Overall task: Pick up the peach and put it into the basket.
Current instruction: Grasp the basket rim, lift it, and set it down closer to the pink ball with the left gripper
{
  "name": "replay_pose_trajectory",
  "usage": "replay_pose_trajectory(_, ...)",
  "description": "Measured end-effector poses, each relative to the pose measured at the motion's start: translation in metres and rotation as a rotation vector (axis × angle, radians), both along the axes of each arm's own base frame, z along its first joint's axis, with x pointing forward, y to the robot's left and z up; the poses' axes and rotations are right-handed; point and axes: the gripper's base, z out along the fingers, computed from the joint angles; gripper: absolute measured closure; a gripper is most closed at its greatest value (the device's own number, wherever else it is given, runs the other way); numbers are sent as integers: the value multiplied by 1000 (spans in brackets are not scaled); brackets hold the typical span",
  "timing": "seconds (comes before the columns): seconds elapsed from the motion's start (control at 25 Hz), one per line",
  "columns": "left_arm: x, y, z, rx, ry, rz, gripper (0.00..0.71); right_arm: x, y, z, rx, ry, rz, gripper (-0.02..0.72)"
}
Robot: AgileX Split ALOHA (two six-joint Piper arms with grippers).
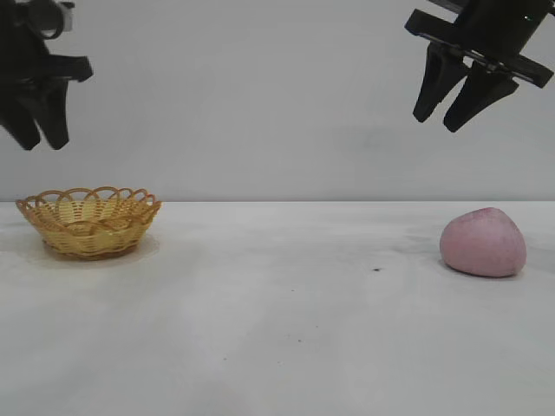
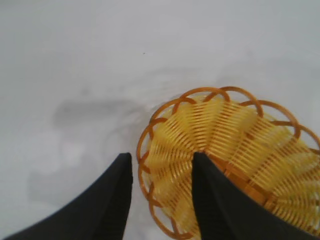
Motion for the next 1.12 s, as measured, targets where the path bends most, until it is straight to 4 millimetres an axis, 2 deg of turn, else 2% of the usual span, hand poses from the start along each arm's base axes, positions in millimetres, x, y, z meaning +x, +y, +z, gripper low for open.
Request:
replay_pose_trajectory(0.32,16,1,-30,33,44,-19,465,-3,1,-3,13,13,14,381)
replay_pose_trajectory(0.6,29,0,-36,32,42,-20,465,-3,2,-3,17,5,30,381)
replay_pose_trajectory(0.84,31,0,-53,33,78,-21,465,-3,3,-2,23,2,31,381)
replay_pose_trajectory(0.96,31,0,-56,30,90,-21,622,-2,3,-2,30,-1,32,381)
replay_pose_trajectory(1.04,30,-1,-55,17,98,-16,650,-2,3,-2,33,-3,35,381)
replay_pose_trajectory(1.08,31,-1,-54,8,100,-13,710,-2,4,-2,34,-4,36,381)
replay_pose_trajectory(1.12,30,-2,-55,-1,105,-6,710,-2,4,-2,34,-4,36,381)
